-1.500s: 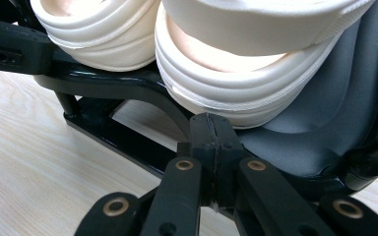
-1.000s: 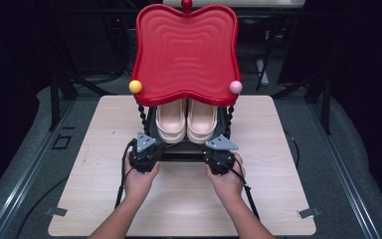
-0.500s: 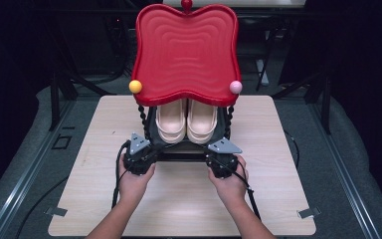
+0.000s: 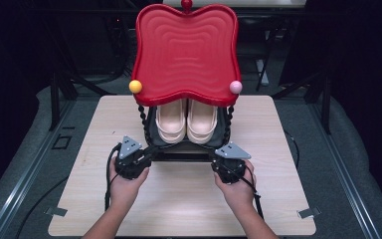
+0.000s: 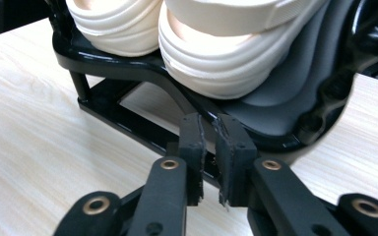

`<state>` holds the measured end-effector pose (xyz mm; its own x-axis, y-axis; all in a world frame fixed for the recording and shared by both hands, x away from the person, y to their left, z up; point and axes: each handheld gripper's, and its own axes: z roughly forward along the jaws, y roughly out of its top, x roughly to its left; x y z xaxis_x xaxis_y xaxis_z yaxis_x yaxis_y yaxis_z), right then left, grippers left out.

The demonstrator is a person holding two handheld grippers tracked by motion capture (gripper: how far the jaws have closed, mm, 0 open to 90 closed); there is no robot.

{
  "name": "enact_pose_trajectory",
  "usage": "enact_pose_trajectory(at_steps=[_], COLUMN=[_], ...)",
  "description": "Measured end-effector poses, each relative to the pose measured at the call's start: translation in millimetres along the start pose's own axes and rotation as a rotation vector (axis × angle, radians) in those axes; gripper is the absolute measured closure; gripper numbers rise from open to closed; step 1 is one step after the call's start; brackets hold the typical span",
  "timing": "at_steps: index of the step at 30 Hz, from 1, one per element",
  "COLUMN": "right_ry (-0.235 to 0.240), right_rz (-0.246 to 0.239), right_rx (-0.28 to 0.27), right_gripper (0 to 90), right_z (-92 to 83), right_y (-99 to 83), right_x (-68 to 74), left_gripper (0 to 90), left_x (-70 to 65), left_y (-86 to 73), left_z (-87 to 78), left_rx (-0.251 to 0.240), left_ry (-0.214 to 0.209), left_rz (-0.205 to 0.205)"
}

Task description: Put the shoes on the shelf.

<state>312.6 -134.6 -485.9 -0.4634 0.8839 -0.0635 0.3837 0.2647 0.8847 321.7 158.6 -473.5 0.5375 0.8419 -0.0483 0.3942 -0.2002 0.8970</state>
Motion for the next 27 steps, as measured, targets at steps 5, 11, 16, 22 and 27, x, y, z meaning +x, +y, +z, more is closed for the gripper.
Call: enact_pose_trajectory(at_steps=[5,11,16,22,27], right_ry=[0.007,0.027,0.029,0.041,0.049], right_rz=[0.006,0.03,0.041,0.043,0.038], right_rx=[-0.002,0.018,0.019,0.022,0.028], right_gripper=[72.9,57.6,51.5,47.1,46.6], right_z=[-13.1,-26.8,-37.8,-46.9,-52.9], right_y=[-4.8,-16.6,-24.9,-38.4,-46.7], right_x=[-4.9,-12.3,-17.0,-18.8,-18.8], left_gripper=[69.9,58.2,51.4,48.8,48.4], left_x=[3.3,8.1,14.3,20.6,24.2], left_y=[-5.1,-17.4,-32.0,-58.4,-76.5], left_z=[-13.8,-31.7,-44.7,-58.2,-64.4], left_rx=[-0.023,-0.029,-0.033,-0.02,0.002], left_ry=[-0.008,-0.017,-0.029,-0.027,-0.021], left_rz=[-0.009,-0.011,-0.022,-0.053,-0.075])
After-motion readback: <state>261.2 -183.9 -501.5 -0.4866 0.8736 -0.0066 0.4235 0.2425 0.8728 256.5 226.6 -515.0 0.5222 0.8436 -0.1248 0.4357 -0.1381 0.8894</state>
